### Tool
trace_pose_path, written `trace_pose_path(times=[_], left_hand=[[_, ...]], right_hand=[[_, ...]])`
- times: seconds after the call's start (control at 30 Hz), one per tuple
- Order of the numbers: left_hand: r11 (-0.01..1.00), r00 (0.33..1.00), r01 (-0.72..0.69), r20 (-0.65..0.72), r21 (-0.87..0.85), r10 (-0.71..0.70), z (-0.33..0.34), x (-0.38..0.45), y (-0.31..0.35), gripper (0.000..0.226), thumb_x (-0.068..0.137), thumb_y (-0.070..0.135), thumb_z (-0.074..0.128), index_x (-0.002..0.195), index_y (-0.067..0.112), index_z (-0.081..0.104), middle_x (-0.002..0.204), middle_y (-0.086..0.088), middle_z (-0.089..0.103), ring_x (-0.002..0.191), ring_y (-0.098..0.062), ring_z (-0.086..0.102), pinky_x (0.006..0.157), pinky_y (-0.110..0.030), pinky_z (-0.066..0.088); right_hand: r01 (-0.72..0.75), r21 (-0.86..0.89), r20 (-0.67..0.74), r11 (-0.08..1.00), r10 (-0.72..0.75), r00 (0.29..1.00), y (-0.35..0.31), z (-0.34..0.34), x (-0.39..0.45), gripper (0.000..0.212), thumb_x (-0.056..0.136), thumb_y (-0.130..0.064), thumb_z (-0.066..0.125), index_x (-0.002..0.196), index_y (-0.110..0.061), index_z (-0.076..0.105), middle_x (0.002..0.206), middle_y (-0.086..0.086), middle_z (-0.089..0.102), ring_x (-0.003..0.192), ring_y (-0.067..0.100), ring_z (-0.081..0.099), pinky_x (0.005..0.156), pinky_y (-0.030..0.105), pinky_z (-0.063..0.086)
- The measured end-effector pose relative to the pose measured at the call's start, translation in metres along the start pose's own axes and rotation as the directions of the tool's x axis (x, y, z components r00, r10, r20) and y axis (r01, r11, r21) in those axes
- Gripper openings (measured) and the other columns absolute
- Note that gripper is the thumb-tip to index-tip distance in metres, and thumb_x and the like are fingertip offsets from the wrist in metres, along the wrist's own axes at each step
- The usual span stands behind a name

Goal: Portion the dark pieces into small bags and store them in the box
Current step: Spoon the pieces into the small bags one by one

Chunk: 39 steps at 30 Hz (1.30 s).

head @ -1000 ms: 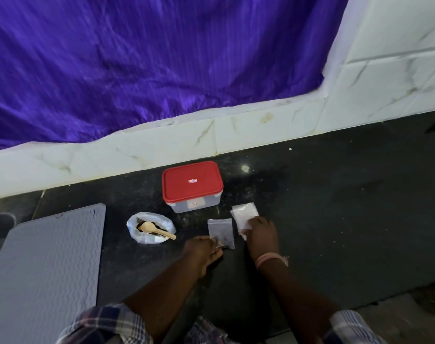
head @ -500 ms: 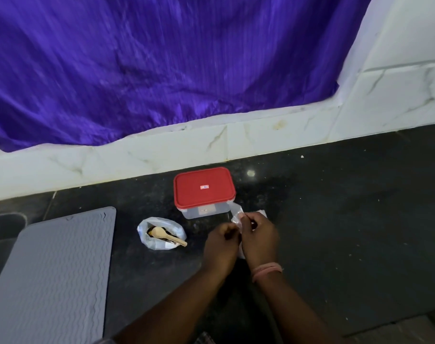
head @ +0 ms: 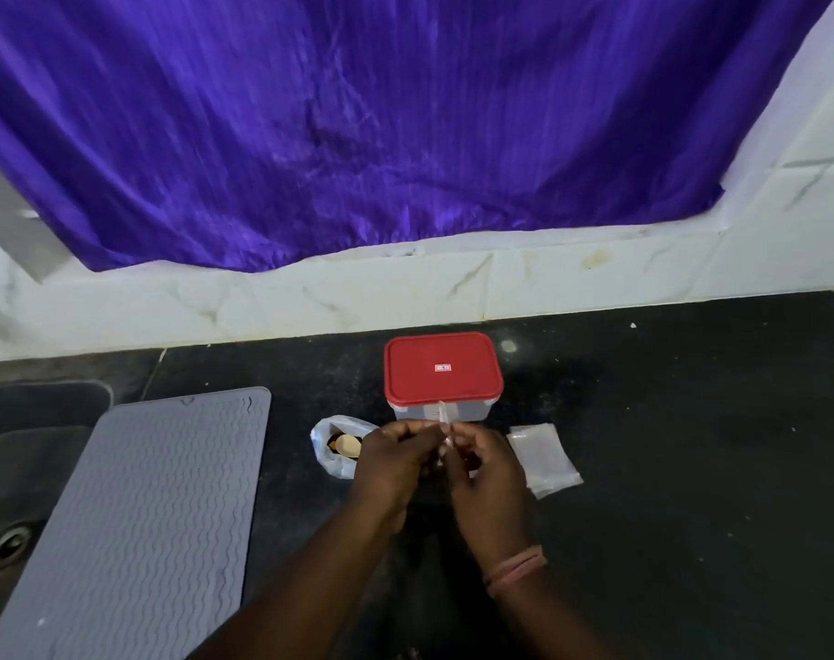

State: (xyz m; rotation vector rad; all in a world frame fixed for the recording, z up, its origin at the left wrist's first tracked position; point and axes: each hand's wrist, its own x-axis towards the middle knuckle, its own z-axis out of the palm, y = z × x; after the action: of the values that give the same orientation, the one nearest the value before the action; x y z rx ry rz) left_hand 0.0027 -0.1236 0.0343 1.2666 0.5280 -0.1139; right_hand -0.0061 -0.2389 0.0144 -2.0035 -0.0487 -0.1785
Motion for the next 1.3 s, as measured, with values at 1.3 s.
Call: trace_pose_path(times=[1.3], left_hand=[[0.761, 0.983, -0.092, -0.065, 0.643, 0.174, -0.054, -0.006, 0.032, 0.012, 0.084, 0.005, 0.069, 0.093, 0.007, 0.063, 0.072, -0.008, 0.073, 0.065, -0.019, 0.075, 0.067, -0.035, 0.064]], right_hand=[[-0.014, -0.072, 0.189, 0.997, 0.028, 0.982, -0.016, 0.034, 0.023, 0.013, 0.088, -0.009, 0.064, 0.094, -0.02, 0.061, 0.08, -0.004, 0.069, 0.077, 0.01, 0.066, 0.075, 0.038, 0.057]])
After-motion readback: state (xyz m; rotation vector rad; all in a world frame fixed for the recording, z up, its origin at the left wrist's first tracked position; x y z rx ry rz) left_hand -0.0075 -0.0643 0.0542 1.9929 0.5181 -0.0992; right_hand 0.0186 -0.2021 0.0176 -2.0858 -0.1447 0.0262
